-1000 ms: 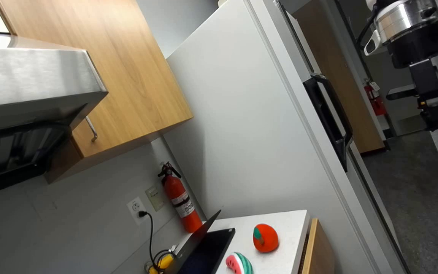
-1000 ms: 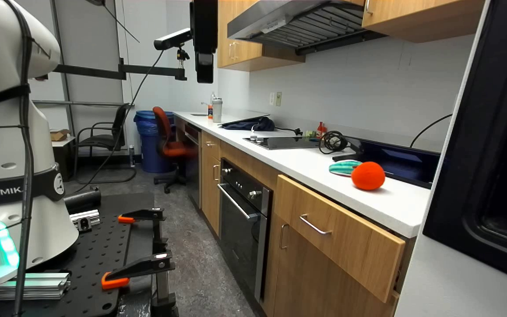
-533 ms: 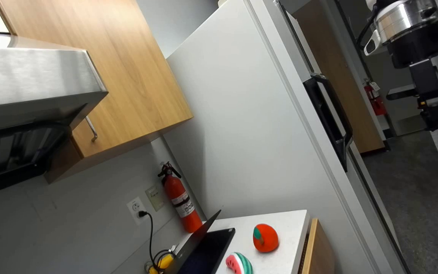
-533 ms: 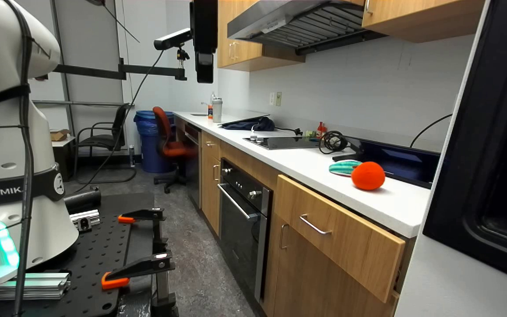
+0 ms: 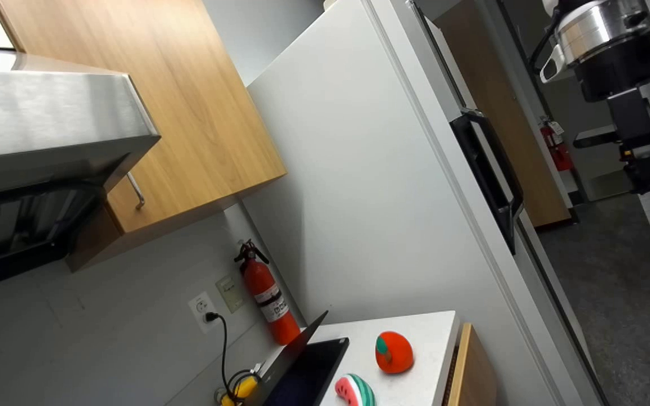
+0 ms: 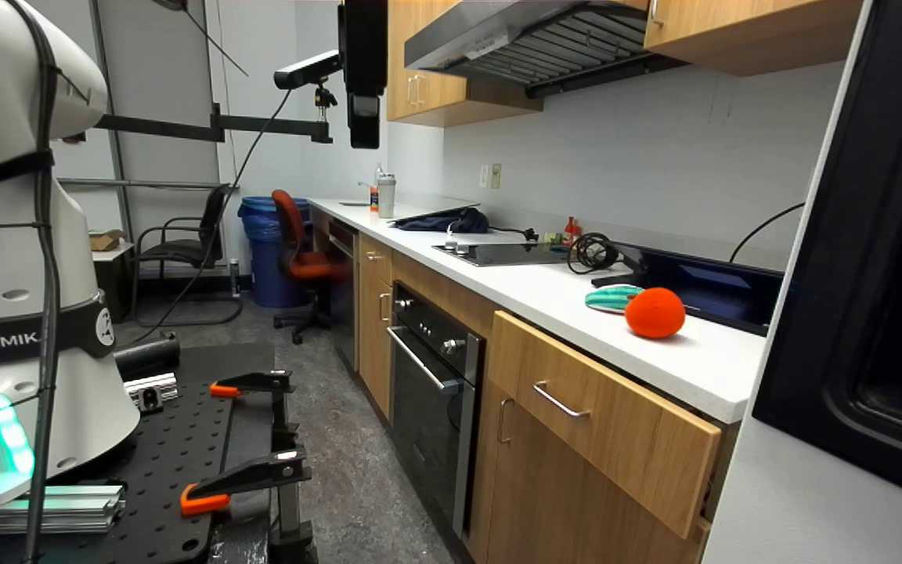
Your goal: Open the drawer, pick up the orange plush toy, put it in the box that is in the drawer and close the drawer
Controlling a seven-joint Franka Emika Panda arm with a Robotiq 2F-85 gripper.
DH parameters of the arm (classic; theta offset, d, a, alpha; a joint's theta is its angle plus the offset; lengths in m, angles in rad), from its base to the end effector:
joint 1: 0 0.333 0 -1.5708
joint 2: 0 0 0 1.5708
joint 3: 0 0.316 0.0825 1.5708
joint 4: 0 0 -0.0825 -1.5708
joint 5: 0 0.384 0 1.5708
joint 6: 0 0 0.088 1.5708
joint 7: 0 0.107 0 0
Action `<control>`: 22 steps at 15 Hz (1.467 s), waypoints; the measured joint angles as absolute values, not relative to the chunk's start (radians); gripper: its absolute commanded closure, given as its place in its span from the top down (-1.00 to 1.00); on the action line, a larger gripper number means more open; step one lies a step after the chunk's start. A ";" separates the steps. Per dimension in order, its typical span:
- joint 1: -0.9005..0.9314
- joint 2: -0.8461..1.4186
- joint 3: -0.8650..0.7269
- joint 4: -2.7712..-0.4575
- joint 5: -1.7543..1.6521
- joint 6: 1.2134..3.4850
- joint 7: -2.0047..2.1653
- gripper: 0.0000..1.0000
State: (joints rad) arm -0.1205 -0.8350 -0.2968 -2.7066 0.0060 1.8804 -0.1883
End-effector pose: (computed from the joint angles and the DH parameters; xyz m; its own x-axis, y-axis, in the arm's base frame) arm 0.2799 -0.1219 0.4554 0.9901 -0.1377 0.0283 -0.1282 -0.9668 -0.2210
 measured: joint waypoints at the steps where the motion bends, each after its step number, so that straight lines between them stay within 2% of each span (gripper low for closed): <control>1: -0.121 -0.831 -0.297 -2.707 0.006 1.880 -0.188 1.00; 22: -0.037 -0.632 -0.200 -2.703 -0.005 1.938 -0.391 1.00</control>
